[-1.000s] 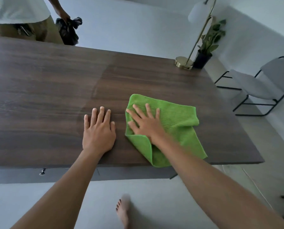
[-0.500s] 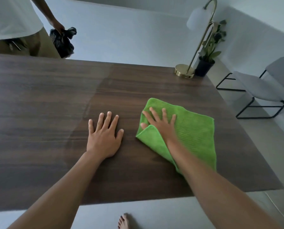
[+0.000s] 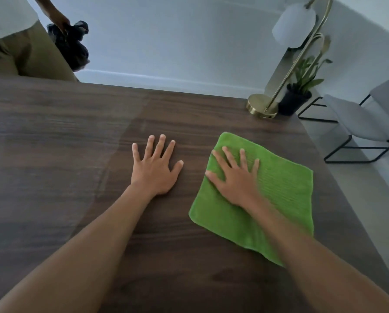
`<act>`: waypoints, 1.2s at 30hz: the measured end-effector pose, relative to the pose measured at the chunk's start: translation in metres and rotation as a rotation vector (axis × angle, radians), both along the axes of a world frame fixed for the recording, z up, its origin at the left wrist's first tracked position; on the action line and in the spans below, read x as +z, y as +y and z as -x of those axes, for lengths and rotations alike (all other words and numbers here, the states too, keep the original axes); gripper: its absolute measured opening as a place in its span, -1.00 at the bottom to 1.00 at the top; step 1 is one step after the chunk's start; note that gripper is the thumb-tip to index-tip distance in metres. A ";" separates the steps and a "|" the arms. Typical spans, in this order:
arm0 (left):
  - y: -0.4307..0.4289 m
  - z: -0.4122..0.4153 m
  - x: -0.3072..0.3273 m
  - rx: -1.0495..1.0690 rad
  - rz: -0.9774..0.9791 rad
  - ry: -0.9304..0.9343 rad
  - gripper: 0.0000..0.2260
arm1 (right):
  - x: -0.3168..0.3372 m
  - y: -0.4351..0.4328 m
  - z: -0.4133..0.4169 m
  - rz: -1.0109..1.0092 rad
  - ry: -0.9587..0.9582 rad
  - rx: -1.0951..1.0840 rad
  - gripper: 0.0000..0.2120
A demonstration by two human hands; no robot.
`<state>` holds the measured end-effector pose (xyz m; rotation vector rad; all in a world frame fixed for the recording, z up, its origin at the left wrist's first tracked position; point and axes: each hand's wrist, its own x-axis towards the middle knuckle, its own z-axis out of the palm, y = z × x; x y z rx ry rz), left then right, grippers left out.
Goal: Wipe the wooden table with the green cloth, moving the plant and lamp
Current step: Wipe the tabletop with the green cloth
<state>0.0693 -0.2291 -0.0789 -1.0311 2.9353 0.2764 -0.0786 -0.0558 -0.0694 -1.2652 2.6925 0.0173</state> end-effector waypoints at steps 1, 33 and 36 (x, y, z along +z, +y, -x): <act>-0.004 0.003 0.000 -0.010 0.002 0.001 -0.39 | -0.001 -0.027 0.010 0.001 -0.009 -0.021 -0.31; -0.015 0.017 0.002 0.003 0.024 0.095 -0.43 | 0.002 0.017 0.130 -0.013 -0.002 -0.298 -0.31; -0.006 0.042 0.011 0.046 -0.009 0.104 -0.51 | -0.003 -0.023 0.105 0.016 -0.001 -0.275 -0.33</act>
